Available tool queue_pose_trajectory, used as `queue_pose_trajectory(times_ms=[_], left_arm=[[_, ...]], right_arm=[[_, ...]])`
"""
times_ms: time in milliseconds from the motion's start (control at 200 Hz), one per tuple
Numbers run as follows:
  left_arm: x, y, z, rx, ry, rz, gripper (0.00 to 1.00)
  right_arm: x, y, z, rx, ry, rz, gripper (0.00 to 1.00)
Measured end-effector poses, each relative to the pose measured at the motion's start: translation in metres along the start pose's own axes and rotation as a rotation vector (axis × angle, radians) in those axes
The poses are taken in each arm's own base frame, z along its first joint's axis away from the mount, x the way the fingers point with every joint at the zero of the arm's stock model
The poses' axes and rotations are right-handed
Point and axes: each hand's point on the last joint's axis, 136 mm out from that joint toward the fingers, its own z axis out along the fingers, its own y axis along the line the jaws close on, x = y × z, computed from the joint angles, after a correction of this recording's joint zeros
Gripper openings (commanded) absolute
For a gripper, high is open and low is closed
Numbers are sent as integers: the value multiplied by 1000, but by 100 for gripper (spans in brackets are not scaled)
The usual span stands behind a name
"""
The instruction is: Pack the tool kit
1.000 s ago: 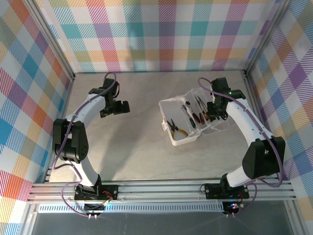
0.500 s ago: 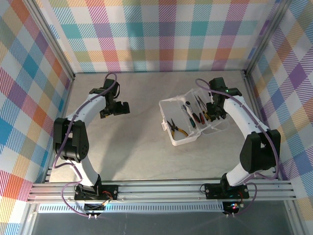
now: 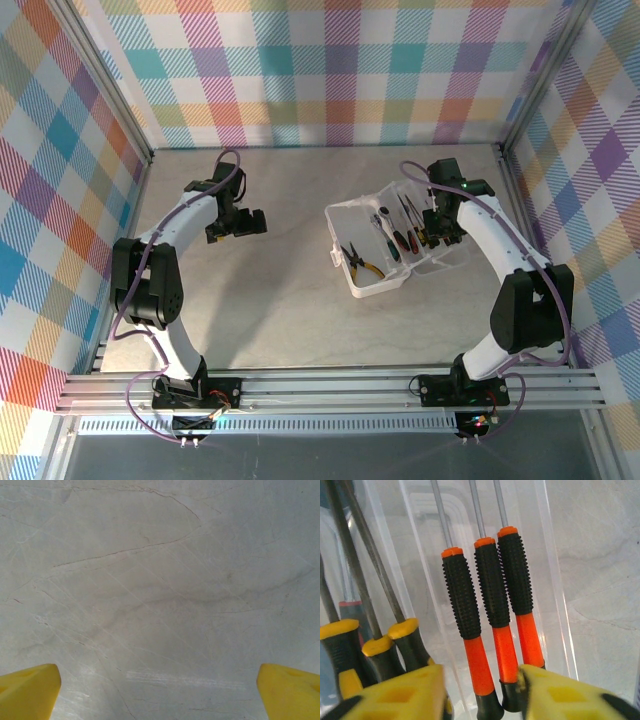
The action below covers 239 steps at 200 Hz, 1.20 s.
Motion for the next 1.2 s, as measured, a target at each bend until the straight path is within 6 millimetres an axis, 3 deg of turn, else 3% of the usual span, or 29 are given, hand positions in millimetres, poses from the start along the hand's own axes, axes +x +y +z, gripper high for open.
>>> queue_pose_trajectory(times_ms=[115, 210, 300, 400, 520, 640, 760, 935, 1195], left_arm=[[0, -1, 0, 5, 2, 0, 100], [0, -3, 0, 15, 3, 1, 100], [1, -6, 2, 19, 8, 7, 100], [-1, -17, 8, 27, 14, 27, 100], [-2, -41, 17, 52, 20, 70, 100], [1, -68, 28, 78, 37, 117, 100], [4, -86, 35, 100, 50, 146, 100], [1, -110, 39, 139, 43, 168, 100], [2, -127, 48, 163, 56, 180, 100]], right_arm=[[-5, -10, -18, -76, -67, 111, 83], [-7, -43, -50, -114, -181, 295, 99], [1, -71, -77, -132, -281, 460, 99], [19, -78, -87, -178, -325, 591, 99], [49, -70, -65, -249, -264, 725, 98], [82, -59, -32, -303, -154, 852, 84], [103, -49, -14, -332, -83, 931, 71], [108, -39, 3, -368, -42, 967, 56], [105, -40, 34, -356, 15, 978, 47]])
